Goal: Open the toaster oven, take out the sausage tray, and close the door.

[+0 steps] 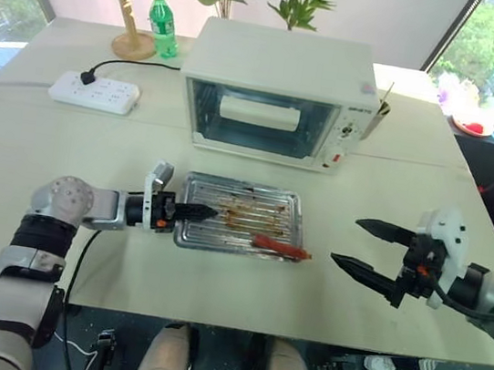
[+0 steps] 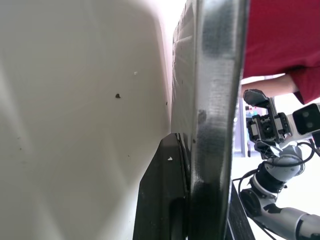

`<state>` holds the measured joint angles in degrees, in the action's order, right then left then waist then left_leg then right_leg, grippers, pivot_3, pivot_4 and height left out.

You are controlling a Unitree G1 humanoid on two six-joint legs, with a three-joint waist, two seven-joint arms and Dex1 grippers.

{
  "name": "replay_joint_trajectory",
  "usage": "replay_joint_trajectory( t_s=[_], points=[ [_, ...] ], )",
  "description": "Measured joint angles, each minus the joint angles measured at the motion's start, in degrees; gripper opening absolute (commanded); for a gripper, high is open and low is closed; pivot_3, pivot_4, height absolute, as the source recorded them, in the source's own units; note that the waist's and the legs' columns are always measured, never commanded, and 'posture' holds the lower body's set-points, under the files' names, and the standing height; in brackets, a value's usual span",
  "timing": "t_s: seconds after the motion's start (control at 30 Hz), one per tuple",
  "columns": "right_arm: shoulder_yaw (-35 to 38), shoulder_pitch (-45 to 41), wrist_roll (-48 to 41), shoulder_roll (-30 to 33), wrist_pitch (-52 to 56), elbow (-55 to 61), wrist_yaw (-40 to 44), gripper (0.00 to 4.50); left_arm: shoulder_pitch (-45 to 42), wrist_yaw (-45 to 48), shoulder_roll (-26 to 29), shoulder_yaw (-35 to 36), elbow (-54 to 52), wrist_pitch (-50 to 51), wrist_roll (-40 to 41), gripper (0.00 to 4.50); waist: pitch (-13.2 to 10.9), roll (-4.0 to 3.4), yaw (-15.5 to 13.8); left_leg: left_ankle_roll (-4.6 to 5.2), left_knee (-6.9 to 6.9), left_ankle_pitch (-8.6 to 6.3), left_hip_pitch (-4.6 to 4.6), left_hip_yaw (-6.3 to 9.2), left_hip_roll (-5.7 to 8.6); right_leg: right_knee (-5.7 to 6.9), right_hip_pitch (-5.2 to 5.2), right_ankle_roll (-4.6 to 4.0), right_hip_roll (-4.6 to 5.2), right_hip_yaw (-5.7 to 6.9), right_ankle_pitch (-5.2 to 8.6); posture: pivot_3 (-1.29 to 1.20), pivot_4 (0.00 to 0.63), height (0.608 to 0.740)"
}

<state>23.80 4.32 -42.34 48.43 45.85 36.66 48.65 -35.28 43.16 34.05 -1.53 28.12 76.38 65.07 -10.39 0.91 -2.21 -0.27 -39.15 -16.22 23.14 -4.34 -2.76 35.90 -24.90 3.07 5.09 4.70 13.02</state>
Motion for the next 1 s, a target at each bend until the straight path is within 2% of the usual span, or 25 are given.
replay_joint_trajectory(
  t_s=[0.1, 0.2, 0.23, 0.27, 0.4, 0.5, 0.57, 0.67, 0.77, 0.83, 1.0],
  points=[
    [-0.2, -0.3, 0.0, 0.0, 0.0, 0.0, -0.6, 4.50, 0.3, 1.9, -0.4, 0.0, 1.1, -1.3, -4.9, 2.38, 0.0, 0.01, 0.2, 0.00, 0.01, 0.00, 0.02, -0.01, -0.05, 0.00, -0.04, 0.00, -0.05, 0.00, 0.00, 0.00, 0.150, 0.722],
    [-0.6, -0.8, 0.0, 0.0, -0.1, -0.1, -1.0, 4.50, 0.3, 4.3, -0.4, 0.6, 0.3, -1.3, -5.4, 3.83, 0.1, -0.06, 0.1, 0.01, 0.01, 0.00, -0.01, 0.00, -0.07, 0.03, -0.02, 0.00, -0.06, 0.00, 0.00, 0.00, 0.150, 0.722],
    [-0.9, -1.1, 0.0, 0.0, -0.1, -0.2, -1.0, 4.50, 0.6, 4.9, -0.4, 1.1, -0.5, -1.2, -5.5, 4.26, 0.1, -0.09, 0.1, 0.01, 0.01, 0.00, -0.06, 0.01, -0.07, 0.04, 0.02, 0.00, -0.06, 0.00, 0.00, 0.00, 0.150, 0.722],
    [-1.3, -1.7, 0.0, 0.0, -0.2, -0.5, -1.0, 4.50, 1.2, 5.3, -0.2, 1.6, -1.6, -1.2, -5.6, 4.45, 0.2, -0.12, 0.1, 0.01, 0.01, 0.00, -0.15, 0.00, -0.07, 0.04, 0.08, 0.00, -0.06, 0.00, 0.00, 0.00, 0.150, 0.722],
    [-3.1, -3.5, 0.4, 0.2, -0.8, -2.0, -0.7, 4.50, 5.2, 7.0, 4.3, 1.7, -7.2, -4.4, -8.0, 4.45, 0.3, -0.13, 1.5, 0.00, 0.21, -0.01, -0.45, 0.10, -0.17, 0.04, 0.21, -0.02, -0.10, -0.04, 0.04, 0.00, 0.150, 0.722],
    [-4.3, -4.6, 0.8, 0.6, -1.3, -3.4, 0.1, 4.50, 10.5, 11.8, 11.2, -1.0, -14.4, -13.6, -13.3, 4.45, 0.3, -0.18, 2.7, 0.00, 0.51, -0.01, -0.77, 0.09, -0.21, 0.04, 0.28, -0.14, -0.12, -0.14, 0.10, 0.00, 0.150, 0.722],
    [-5.0, -5.3, 1.0, 1.1, -1.7, -4.2, 0.9, 4.50, 15.2, 15.3, 16.8, -2.5, -18.4, -24.3, -19.2, 4.45, 0.3, -0.22, 3.2, -0.01, 0.92, -0.01, -1.11, 0.08, -0.16, -0.02, 0.28, -0.15, -0.04, -0.18, 0.14, 0.00, 0.150, 0.722],
    [-5.6, -6.3, 1.2, 2.3, -2.6, -6.1, 2.5, 4.50, 18.6, 16.3, 22.3, -1.7, -17.9, -36.1, -27.2, 4.45, 0.3, -0.29, 3.2, -0.01, 1.21, -0.02, -1.54, 0.15, -0.20, 0.01, 0.26, -0.30, -0.20, -0.16, 0.23, 0.00, 0.150, 0.722],
    [-6.0, -8.2, 1.2, 3.5, -3.1, -8.4, 4.6, 4.50, 20.5, 17.4, 27.1, 2.2, -14.8, -41.5, -32.1, 4.45, 0.2, -0.15, 3.0, -0.01, 1.23, -0.01, -1.24, 0.28, -0.30, 0.12, -0.13, -0.48, -0.47, -0.13, 0.28, 0.00, 0.150, 0.722],
    [-7.1, -10.8, 1.1, 4.6, -3.1, -10.5, 6.3, 4.50, 20.6, 21.0, 29.3, 6.2, -17.1, -41.4, -30.6, 4.45, 0.0, 0.06, 2.7, -0.05, 1.15, 0.03, -0.64, 0.24, -0.31, 0.20, -0.66, -0.63, -0.53, -0.07, 0.17, 0.00, 0.150, 0.722],
    [-9.1, -16.8, 0.3, 7.9, -3.1, -13.0, 11.9, 4.50, 17.2, 28.7, 34.9, 15.7, -29.6, -37.5, -22.8, 4.45, -0.1, 0.19, 1.6, -0.14, 1.10, 0.00, -0.33, -0.04, -0.11, -0.05, -0.75, -0.46, -0.20, -0.04, 0.05, 0.00, 0.150, 0.722]
  ],
)
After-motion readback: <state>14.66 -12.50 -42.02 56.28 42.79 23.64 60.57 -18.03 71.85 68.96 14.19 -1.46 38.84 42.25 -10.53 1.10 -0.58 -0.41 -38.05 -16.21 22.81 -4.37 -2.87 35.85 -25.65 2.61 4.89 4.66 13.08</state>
